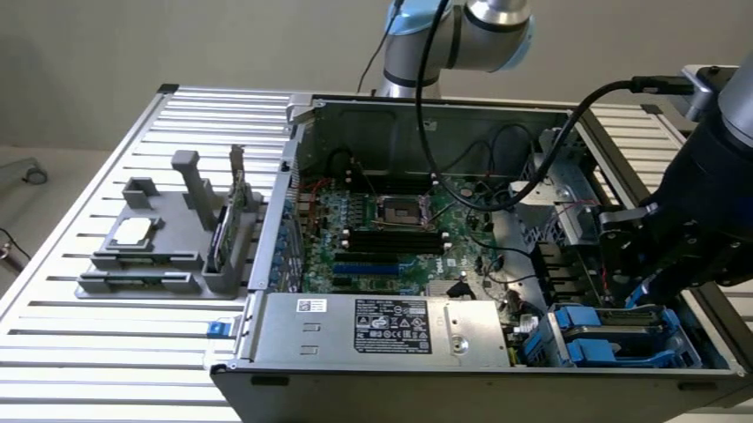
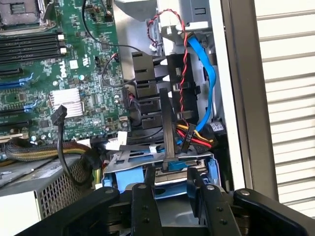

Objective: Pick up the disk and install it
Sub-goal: 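Insert the first disk wire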

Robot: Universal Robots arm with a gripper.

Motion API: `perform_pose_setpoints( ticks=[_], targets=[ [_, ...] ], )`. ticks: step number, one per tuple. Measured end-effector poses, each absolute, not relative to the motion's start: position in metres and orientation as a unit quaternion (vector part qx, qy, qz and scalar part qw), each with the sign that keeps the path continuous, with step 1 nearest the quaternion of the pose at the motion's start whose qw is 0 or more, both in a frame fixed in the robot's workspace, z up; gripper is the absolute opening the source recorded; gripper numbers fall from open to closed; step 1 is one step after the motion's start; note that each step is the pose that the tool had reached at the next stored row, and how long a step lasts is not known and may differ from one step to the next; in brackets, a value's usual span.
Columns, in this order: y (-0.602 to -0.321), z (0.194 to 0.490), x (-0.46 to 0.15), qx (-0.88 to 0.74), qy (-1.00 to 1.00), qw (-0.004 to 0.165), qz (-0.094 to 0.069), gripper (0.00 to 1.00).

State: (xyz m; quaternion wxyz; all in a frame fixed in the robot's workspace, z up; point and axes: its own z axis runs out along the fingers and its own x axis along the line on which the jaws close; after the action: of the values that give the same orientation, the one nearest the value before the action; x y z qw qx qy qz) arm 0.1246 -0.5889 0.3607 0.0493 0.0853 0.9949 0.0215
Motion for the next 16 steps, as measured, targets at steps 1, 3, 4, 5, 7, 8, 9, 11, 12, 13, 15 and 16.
perform_pose_setpoints(
  ticks=[1,3,4,5,7,8,9,11,12,13,15,16],
  targets=[
    [-0.589,0.361,0.125,0.087,0.995,0.049,0.02,0.39],
    [-0.589,0.361,0.125,0.091,0.994,0.05,0.016,0.39],
    [-0.589,0.36,0.125,0.092,0.994,0.05,0.015,0.39],
    [-0.589,0.36,0.126,0.094,0.994,0.05,0.014,0.39],
    [-0.589,0.361,0.127,0.099,0.994,0.05,0.011,0.39],
    [-0.589,0.361,0.128,0.101,0.994,0.05,0.01,0.39],
    [-0.589,0.361,0.13,0.103,0.993,0.051,0.009,0.39],
    [-0.589,0.361,0.132,0.107,0.993,0.051,0.006,0.39],
    [-0.589,0.361,0.134,0.109,0.993,0.051,0.004,0.39],
    [-0.589,0.361,0.135,0.111,0.993,0.051,0.003,0.39],
    [-0.588,0.361,0.138,0.114,0.992,0.052,0.0,0.39],
    [-0.588,0.361,0.139,0.116,0.992,0.052,0.0,0.39]
  ],
)
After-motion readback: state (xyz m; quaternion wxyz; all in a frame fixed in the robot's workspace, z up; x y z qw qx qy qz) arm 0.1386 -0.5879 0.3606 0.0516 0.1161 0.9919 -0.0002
